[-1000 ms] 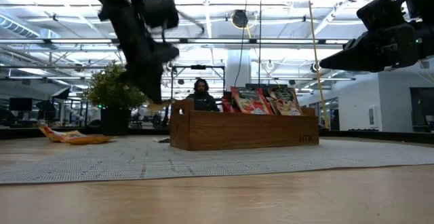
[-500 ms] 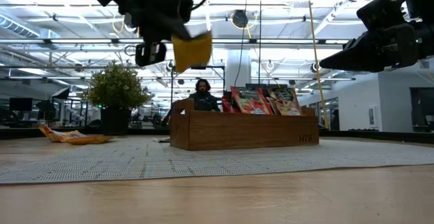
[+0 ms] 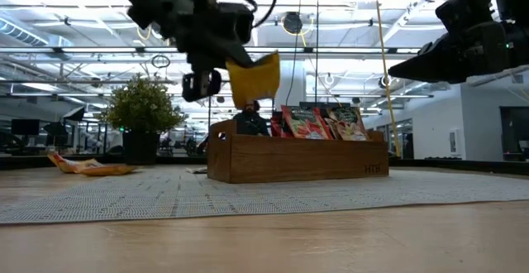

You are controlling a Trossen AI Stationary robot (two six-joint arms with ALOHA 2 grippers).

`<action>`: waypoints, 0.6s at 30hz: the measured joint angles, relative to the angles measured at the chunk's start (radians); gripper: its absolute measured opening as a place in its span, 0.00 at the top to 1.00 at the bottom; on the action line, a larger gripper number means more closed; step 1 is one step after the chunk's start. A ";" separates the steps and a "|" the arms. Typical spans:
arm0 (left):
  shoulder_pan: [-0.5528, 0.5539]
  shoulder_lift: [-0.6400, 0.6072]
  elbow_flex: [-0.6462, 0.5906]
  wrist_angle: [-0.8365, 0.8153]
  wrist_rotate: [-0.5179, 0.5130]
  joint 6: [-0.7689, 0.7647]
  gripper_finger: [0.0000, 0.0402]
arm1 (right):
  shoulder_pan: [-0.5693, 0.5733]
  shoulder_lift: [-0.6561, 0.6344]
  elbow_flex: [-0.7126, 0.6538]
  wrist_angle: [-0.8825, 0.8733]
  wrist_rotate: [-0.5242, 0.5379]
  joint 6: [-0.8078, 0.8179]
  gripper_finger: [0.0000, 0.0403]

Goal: Pick & Place Tea
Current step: Put the yellow tea bag into the left section of the wooden organizer

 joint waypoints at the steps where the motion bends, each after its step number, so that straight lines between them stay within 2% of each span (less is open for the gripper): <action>1: 0.011 0.012 0.000 0.012 0.011 -0.005 1.00 | 0.000 -0.001 0.000 -0.002 0.000 0.000 0.96; 11: 0.070 0.152 0.000 0.014 0.111 -0.084 0.98 | 0.000 0.001 0.000 -0.002 0.000 0.000 0.96; 18: 0.088 0.156 0.000 0.009 0.130 -0.093 0.98 | 0.000 0.001 0.000 -0.007 0.000 0.000 0.96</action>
